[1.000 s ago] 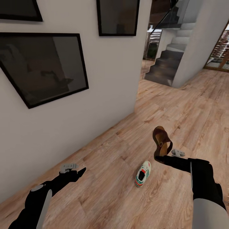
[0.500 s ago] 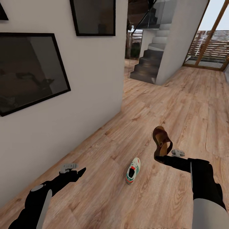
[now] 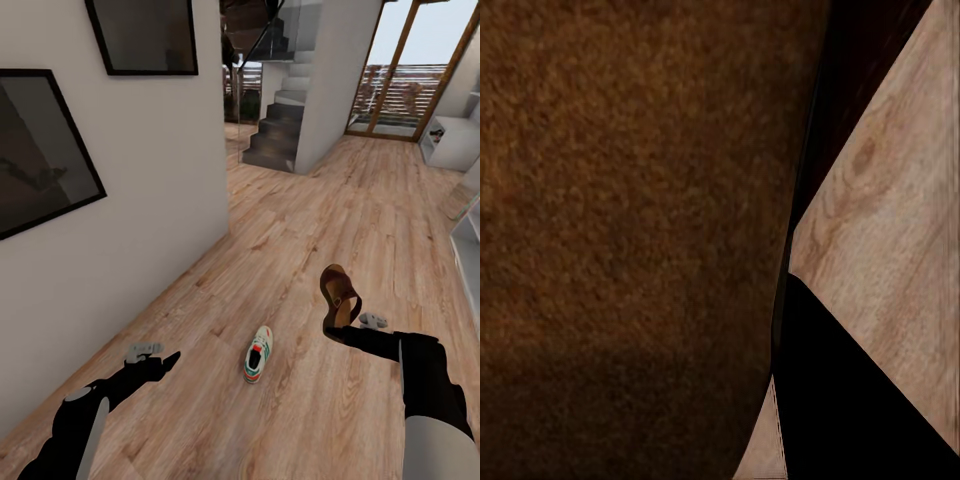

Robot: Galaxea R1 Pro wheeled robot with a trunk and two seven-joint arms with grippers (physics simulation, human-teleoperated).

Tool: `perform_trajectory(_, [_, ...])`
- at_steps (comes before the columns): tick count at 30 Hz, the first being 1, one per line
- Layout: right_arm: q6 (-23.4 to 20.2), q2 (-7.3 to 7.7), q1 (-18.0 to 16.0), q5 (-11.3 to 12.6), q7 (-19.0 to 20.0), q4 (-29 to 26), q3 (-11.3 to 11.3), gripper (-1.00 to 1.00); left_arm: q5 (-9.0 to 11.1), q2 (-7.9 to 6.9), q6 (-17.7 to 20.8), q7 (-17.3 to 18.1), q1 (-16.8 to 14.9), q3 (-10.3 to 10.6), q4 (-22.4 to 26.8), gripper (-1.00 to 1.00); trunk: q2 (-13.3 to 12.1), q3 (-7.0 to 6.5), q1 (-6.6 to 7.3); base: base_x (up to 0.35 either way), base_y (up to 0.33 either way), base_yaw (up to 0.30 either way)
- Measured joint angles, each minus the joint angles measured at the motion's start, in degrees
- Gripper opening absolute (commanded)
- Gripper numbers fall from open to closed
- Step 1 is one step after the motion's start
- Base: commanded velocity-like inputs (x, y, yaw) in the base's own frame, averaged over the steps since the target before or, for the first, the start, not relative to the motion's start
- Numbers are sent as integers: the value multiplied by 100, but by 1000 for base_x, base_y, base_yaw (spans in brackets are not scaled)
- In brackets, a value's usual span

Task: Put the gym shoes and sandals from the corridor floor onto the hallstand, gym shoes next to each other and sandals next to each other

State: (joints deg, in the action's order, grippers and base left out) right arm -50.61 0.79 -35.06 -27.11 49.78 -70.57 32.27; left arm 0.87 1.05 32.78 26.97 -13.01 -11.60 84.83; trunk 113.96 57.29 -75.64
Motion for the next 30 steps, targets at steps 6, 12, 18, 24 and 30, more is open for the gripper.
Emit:
perform_trajectory(6, [0,0,3,0,-2,0,-1,-100,4,0,0,-4,0,16,-2,100,0,0,0,0,0,-284])
perform_trajectory(12, [0,0,0,0,-6,5,-2,-100,4,0,0,-10,0,25,5,100,0,0,0,0,0,-284])
perform_trajectory(18, [0,0,0,0,-2,33,-2,-100,9,0,0,2,3,8,7,100,0,0,0,0,0,-284])
perform_trajectory(24, [0,0,0,1,4,74,-1,-100,-6,0,0,-16,0,-3,5,100,0,0,0,0,0,-284])
perform_trajectory(30, [4,0,0,-7,2,103,-2,-100,-31,6,0,-34,-37,17,2,100,0,0,0,0,0,-284])
